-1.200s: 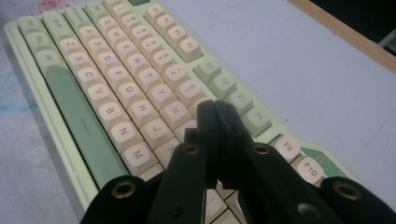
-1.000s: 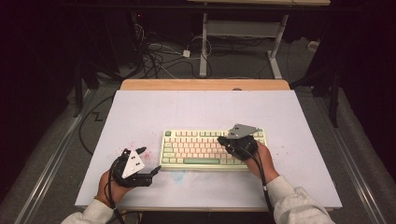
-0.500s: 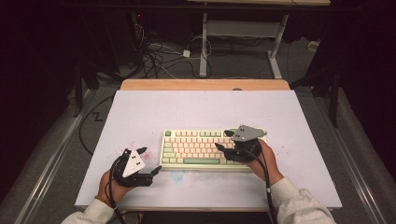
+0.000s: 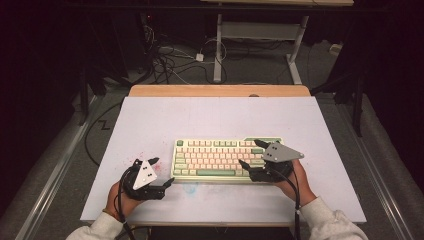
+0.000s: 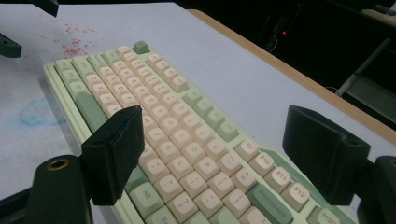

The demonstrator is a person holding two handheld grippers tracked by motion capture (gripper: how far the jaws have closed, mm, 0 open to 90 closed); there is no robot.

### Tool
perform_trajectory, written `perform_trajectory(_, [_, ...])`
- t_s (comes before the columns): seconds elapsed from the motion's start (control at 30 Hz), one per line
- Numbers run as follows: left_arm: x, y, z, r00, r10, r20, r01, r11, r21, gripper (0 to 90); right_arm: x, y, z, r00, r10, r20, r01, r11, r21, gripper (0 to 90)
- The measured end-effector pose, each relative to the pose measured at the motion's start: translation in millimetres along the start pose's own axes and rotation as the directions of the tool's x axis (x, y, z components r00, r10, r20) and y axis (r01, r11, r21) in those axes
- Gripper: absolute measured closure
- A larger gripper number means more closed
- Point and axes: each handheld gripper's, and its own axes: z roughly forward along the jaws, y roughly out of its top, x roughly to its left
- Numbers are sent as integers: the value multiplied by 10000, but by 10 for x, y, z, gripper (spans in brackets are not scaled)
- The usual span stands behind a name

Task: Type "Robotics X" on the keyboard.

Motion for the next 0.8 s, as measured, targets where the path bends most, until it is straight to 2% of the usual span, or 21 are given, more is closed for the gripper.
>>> perform_trajectory(0.37, [-24, 22, -25, 10000, -39, 22, 39, 10000, -12, 187, 10, -169, -203, 9986, -1, 537, 1, 10000, 6, 212])
perform_trajectory(0.43, [-35, 37, -26, 9999, -37, -138, 39, 9998, 177, 197, 11, -205, -238, 9981, 37, 608, -40, 10000, 53, 204])
perform_trajectory(0.57, [-48, 67, -39, 9997, -118, -227, 123, 9996, 234, 210, 28, -280, -310, 9976, -22, 690, 15, 9999, 100, 212])
perform_trajectory(0.63, [-49, 85, -38, 9997, -187, -166, 192, 9995, 266, 210, 38, -312, -338, 9969, -152, 773, 136, 9997, 209, 213])
perform_trajectory(0.77, [-53, 128, -14, 9995, -295, -114, 300, 9985, 461, 211, 47, -386, -398, 9966, -49, 822, 26, 9996, 280, 216])
perform_trajectory(0.8, [-49, 141, -7, 9993, -357, 106, 351, 9983, 475, 211, 53, -406, -414, 9965, -95, 829, 69, 9995, 317, 216])
